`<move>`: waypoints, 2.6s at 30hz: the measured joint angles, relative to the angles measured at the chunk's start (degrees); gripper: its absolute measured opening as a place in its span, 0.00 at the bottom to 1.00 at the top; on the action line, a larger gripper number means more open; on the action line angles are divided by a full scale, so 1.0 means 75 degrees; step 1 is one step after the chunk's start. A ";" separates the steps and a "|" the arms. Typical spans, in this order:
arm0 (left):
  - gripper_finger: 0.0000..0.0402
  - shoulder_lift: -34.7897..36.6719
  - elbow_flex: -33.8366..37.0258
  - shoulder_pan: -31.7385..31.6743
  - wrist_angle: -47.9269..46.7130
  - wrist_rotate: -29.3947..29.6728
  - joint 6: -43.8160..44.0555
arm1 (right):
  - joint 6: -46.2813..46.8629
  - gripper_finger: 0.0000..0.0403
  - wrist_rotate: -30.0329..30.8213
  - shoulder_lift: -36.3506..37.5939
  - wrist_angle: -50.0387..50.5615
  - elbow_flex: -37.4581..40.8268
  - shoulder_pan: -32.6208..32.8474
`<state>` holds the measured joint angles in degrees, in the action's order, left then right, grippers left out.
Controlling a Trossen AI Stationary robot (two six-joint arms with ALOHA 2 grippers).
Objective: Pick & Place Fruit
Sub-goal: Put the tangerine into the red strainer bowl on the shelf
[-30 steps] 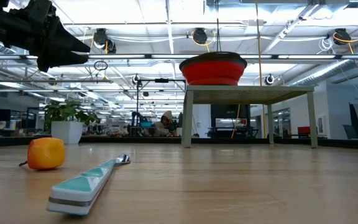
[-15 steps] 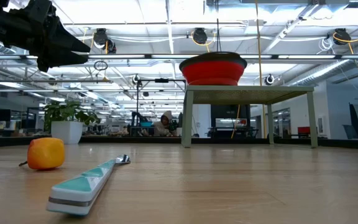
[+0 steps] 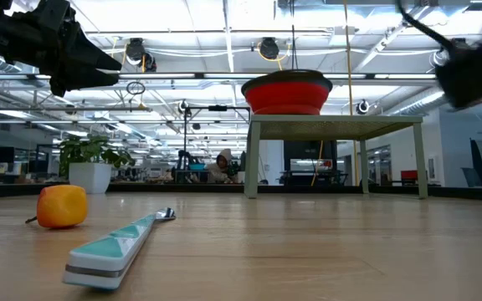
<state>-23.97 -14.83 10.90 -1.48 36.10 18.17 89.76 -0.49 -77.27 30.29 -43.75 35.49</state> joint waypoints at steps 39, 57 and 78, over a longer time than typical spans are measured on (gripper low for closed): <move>0.56 0.0000 -0.0003 0.0000 0.0003 0.0000 -0.1032 | -0.7862 0.27 0.3669 0.1144 -1.0644 -0.0006 -0.4133; 0.56 -0.0003 -0.0003 0.0000 0.0024 0.0000 -0.0973 | -1.4084 0.29 0.2427 0.1406 -1.0511 -0.0015 -0.5190; 0.56 0.0000 0.0000 0.0000 0.0221 0.0000 -0.0924 | -1.4811 0.31 0.2439 0.1797 -0.5800 -0.1827 -0.6912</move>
<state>-23.97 -14.83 10.90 0.19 36.10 11.25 -21.32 17.80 -63.79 -13.21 -57.45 -16.35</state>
